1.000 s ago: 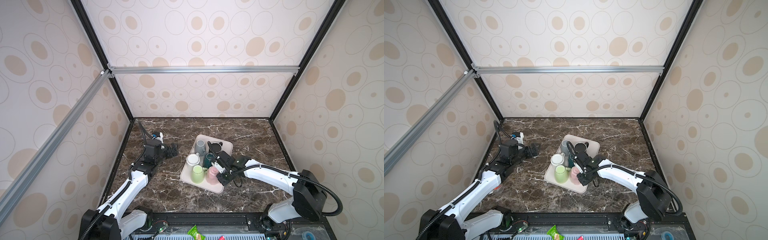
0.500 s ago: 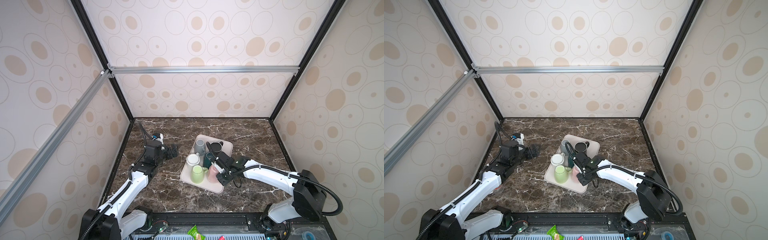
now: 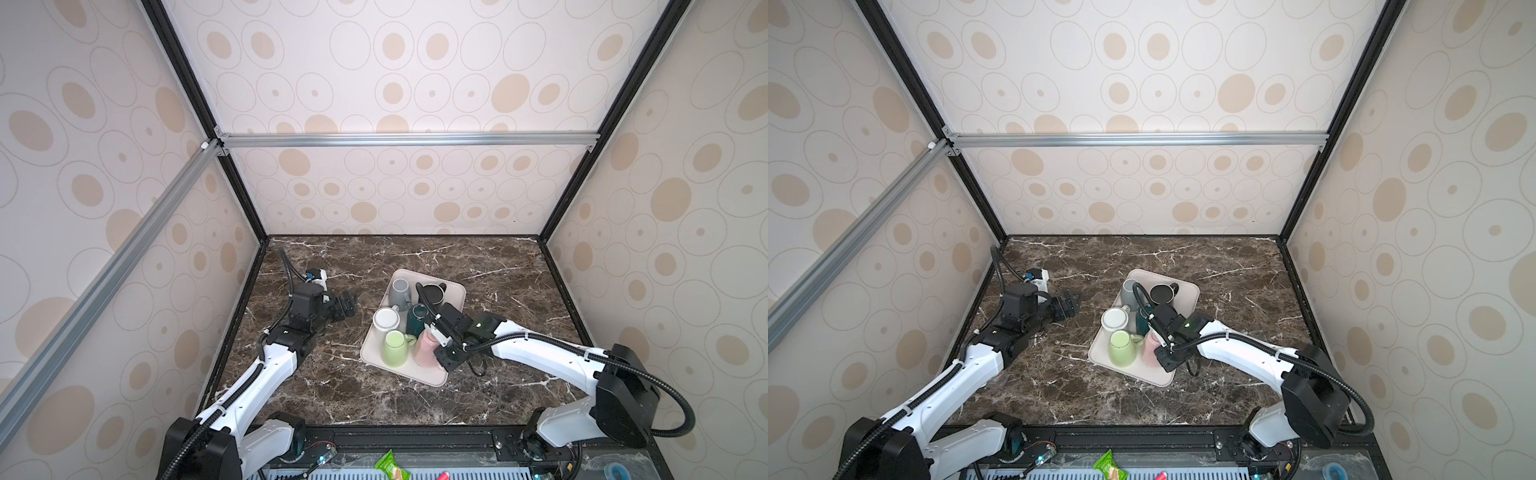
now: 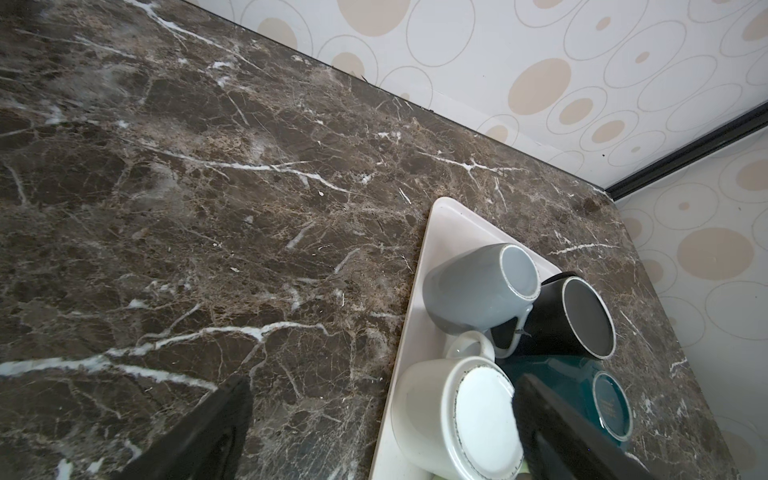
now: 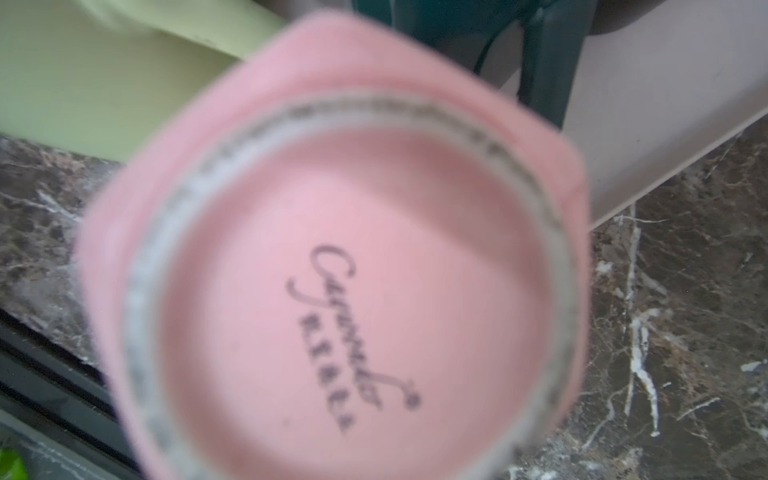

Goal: Turn the mug right side up
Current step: 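Close the right gripper on the pink mug's base and lift it, then raise the pink mug toward the left gripper while the left gripper approaches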

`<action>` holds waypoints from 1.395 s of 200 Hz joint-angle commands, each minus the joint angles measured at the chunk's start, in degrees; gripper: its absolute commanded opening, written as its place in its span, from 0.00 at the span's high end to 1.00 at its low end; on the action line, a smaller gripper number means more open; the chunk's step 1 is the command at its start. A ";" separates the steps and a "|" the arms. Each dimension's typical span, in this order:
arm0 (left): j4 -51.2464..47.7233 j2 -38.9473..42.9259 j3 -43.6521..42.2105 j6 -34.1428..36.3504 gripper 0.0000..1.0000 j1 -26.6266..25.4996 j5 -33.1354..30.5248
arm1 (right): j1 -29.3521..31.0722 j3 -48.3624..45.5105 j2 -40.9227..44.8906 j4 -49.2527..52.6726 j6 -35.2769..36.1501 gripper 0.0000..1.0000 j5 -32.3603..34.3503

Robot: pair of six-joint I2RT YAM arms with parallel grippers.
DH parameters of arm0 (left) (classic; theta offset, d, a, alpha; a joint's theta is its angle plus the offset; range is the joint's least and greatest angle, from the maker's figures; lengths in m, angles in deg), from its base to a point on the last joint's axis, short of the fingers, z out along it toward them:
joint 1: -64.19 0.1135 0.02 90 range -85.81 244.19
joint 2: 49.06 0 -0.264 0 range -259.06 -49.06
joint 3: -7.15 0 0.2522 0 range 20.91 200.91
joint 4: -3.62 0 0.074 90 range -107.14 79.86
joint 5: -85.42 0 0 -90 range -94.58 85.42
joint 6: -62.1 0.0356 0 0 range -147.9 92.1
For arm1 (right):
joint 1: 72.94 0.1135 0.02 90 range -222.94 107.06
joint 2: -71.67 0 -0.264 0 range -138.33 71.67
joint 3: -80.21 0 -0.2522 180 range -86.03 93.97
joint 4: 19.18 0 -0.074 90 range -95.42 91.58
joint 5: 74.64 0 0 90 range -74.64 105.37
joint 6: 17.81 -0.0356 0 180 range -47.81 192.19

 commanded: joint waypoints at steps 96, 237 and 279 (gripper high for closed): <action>2.58 -0.36 1.12 0.16 0.02 -0.19 5.77 | 0.21 -10.35 19.60 -12.89 -10.52 1.00 -4.01; 1.73 4.12 -3.13 -0.84 0.02 -0.19 5.80 | 0.20 -14.24 24.98 -23.58 -19.41 1.00 -4.85; 2.16 4.51 -2.44 -0.96 0.02 -0.17 7.67 | 0.20 -13.87 25.61 -27.45 -21.38 1.00 -4.27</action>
